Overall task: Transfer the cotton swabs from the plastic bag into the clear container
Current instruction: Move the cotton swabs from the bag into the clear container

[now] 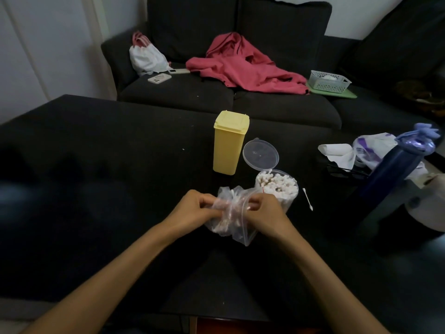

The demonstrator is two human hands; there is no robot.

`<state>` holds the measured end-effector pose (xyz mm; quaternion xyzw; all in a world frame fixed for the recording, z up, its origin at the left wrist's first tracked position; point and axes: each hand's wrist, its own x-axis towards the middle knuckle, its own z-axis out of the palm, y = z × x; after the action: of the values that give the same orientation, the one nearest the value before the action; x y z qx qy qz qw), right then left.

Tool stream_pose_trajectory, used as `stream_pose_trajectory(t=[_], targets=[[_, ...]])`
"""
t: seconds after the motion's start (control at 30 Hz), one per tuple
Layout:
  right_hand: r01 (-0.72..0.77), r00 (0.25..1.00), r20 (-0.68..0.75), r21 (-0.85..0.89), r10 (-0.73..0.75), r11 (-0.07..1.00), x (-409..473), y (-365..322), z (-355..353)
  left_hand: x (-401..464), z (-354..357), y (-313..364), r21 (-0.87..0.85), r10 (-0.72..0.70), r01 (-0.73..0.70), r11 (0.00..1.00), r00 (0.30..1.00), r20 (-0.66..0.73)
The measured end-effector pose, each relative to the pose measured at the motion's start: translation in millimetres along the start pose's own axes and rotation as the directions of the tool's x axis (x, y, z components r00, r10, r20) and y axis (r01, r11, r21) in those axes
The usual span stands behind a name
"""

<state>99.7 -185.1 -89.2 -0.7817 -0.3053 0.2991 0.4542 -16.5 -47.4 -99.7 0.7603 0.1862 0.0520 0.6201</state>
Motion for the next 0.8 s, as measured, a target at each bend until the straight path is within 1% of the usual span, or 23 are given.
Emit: stream_pose_trajectory(t=[0.1, 0.13, 0.2, 0.27, 0.33, 0.4, 0.47, 0.57, 0.67, 0.73, 0.8], targets=[[0.007, 0.999, 0.052, 0.008, -0.008, 1.000, -1.1, -1.6, -2.6, 1.5, -1.7, 2.6, -0.022, -0.061, 0.063, 0.998, 0.996, 0.069], [0.005, 0.998, 0.056, 0.004, -0.005, 1.000, -0.9, -1.8, -3.5, 1.8, -1.4, 3.5, -0.050, -0.095, 0.097, 0.994, 0.994, 0.053], [-0.001, 0.999, 0.053, -0.003, 0.001, 1.000, -1.2, -2.2, -4.8, 0.9, -1.3, 3.9, -0.172, -0.164, 0.158, 0.972, 0.986, -0.023], [0.004, 0.999, 0.040, -0.023, -0.003, 1.000, -2.4, -1.9, -6.0, 0.6, -3.3, 2.5, -0.277, -0.202, 0.172, 0.946, 0.976, -0.083], [0.003, 1.000, 0.022, -0.057, -0.001, 0.998, -2.0, -1.4, -7.3, -0.2, -5.6, 2.3, -0.337, -0.224, 0.177, 0.925, 0.969, -0.105], [-0.017, 0.999, 0.027, -0.097, 0.019, 0.995, -1.9, -1.7, -8.0, -1.0, -7.0, 2.7, -0.350, -0.255, 0.204, 0.914, 0.961, -0.108], [-0.016, 0.999, 0.029, -0.170, 0.022, 0.985, -1.5, -1.6, -9.7, -0.5, -7.6, 0.8, -0.271, -0.269, 0.225, 0.936, 0.954, -0.136], [-0.007, 1.000, 0.008, -0.230, 0.009, 0.973, -0.7, -1.0, -16.5, 0.4, -8.3, -2.9, -0.085, -0.214, 0.202, 0.976, 0.958, -0.190], [-0.011, 0.999, 0.038, -0.235, 0.020, 0.972, 0.0, -1.9, -21.4, 1.4, -9.0, -4.8, -0.017, -0.173, 0.173, 0.985, 0.972, -0.162], [-0.012, 0.998, 0.051, -0.225, 0.024, 0.974, 0.2, -2.3, -22.8, 4.2, -9.7, -6.9, 0.038, -0.182, 0.191, 0.981, 0.967, -0.177], [-0.020, 0.999, 0.037, -0.171, 0.027, 0.985, -0.7, -3.3, -25.6, 7.9, -12.7, -10.4, 0.184, -0.187, 0.233, 0.955, 0.954, -0.236]])
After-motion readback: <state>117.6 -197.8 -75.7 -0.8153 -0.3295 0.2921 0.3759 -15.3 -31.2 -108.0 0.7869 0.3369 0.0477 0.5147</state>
